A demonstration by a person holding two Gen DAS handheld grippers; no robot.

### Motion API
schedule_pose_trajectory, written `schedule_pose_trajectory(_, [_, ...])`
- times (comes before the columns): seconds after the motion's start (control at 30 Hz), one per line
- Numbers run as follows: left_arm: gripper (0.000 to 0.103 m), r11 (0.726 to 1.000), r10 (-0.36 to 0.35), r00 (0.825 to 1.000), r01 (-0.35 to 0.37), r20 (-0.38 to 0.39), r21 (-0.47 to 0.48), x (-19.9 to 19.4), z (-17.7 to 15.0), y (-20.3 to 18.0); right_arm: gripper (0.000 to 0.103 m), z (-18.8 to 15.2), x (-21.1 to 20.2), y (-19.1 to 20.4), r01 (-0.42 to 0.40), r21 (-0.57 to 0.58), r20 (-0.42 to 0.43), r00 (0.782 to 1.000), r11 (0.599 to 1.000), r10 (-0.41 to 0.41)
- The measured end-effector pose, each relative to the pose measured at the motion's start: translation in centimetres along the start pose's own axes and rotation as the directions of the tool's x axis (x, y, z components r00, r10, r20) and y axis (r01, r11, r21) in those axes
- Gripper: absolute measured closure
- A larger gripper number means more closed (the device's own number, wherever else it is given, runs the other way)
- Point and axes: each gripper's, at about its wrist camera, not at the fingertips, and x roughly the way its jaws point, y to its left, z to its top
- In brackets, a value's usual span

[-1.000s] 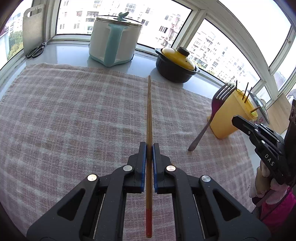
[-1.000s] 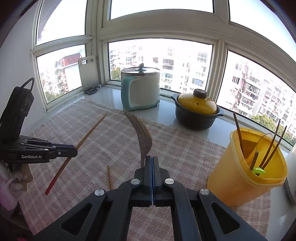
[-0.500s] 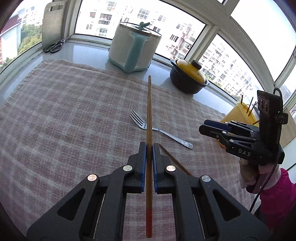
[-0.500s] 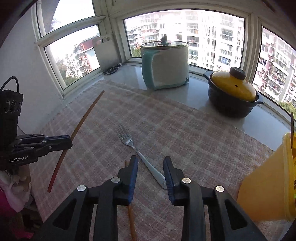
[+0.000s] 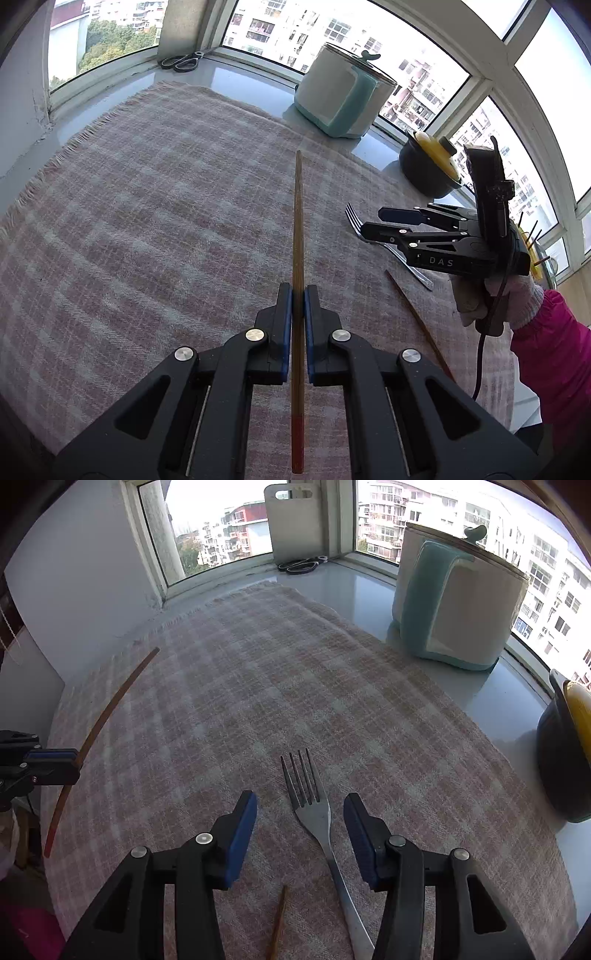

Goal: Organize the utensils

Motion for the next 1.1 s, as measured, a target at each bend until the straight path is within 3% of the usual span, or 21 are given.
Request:
schedule_pose_trajectory(0.3, [0.099,0.999,0.019,1.0,-0.019,0.0,-0.039,-0.2,-0.2,0.8,0.054,2.2,3.5,0.8,-0.013,-0.098,-0.084,0.996,0.995,0.004])
schedule_pose_trajectory(0.37, [0.099,0.999,0.022,1.0,-0.022,0.003,-0.044,-0.2,-0.2,0.9,0.067,2.5,4.2,0.9,0.006,-0.124,-0.101,0.995,0.992,-0.019])
schedule_pose_trajectory(0.43, [0.099,0.998,0.025,1.0,-0.025,0.004,-0.05,-0.2,-0.1,1.0,0.069,2.6,4.6,0.8,0.004,-0.133,-0.102,0.995,0.991,-0.018])
schedule_pose_trajectory(0.5, [0.099,0.998,0.029,1.0,-0.029,0.005,-0.054,-0.2,-0.1,1.1,0.079,2.7,4.6,0.5,0.005,-0.128,-0.096,0.995,0.992,-0.018])
schedule_pose_trajectory(0.6, [0.099,0.998,0.034,0.999,-0.034,0.006,-0.053,-0.4,-0.2,1.1,0.08,2.8,4.5,0.2,0.008,-0.119,-0.09,0.996,0.993,-0.019])
schedule_pose_trajectory(0.87, [0.099,0.999,0.029,0.999,-0.028,0.02,-0.041,-1.0,0.4,0.0,0.08,1.6,-0.1,0.1,0.028,-0.083,0.016,1.0,0.996,-0.027])
schedule_pose_trajectory(1.1, [0.099,1.0,0.012,0.999,-0.012,0.035,-0.007,-1.8,0.8,-2.5,0.08,0.3,-5.7,-0.1,0.077,-0.052,0.123,0.99,0.996,-0.071])
